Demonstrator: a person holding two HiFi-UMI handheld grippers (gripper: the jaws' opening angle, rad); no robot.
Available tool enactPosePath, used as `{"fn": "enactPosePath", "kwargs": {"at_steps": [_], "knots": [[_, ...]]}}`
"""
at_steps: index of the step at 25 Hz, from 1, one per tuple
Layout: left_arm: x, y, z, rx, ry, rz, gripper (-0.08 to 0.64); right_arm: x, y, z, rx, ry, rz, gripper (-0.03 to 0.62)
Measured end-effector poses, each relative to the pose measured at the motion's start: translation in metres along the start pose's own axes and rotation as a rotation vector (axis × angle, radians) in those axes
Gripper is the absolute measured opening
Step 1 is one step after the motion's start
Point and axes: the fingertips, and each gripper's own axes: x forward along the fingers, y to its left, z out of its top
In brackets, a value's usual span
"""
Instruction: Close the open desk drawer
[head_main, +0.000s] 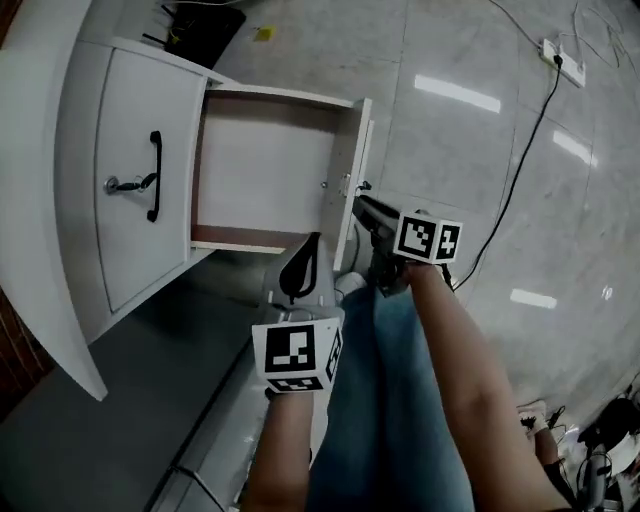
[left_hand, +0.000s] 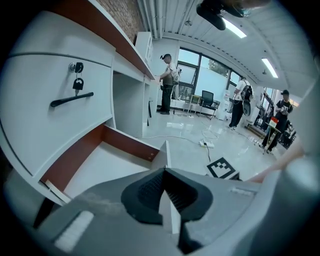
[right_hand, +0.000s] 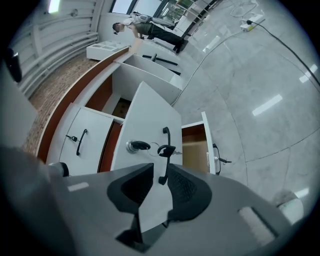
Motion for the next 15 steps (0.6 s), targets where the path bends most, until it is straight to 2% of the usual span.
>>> {"fn": "enactPosePath", "kwargs": {"at_steps": [9,12,15], "knots": [[0.019,0.025,-0.006,0.012,-0.023,0.008,-0.001,0.034,-0.022,0.001,-0.020,0.019,0.000,0.085],[0.025,0.031,-0.007,0.011,-0.028,0.011,-0.002,0.034,-0.028,0.002,0.001,0.016,0.027,0.185],[0.029,0.033,-0.011,0.007,-0.027,0.011,-0.002,0.035,-0.027,0.002,0.017,0.011,0.089,0.178]]}}
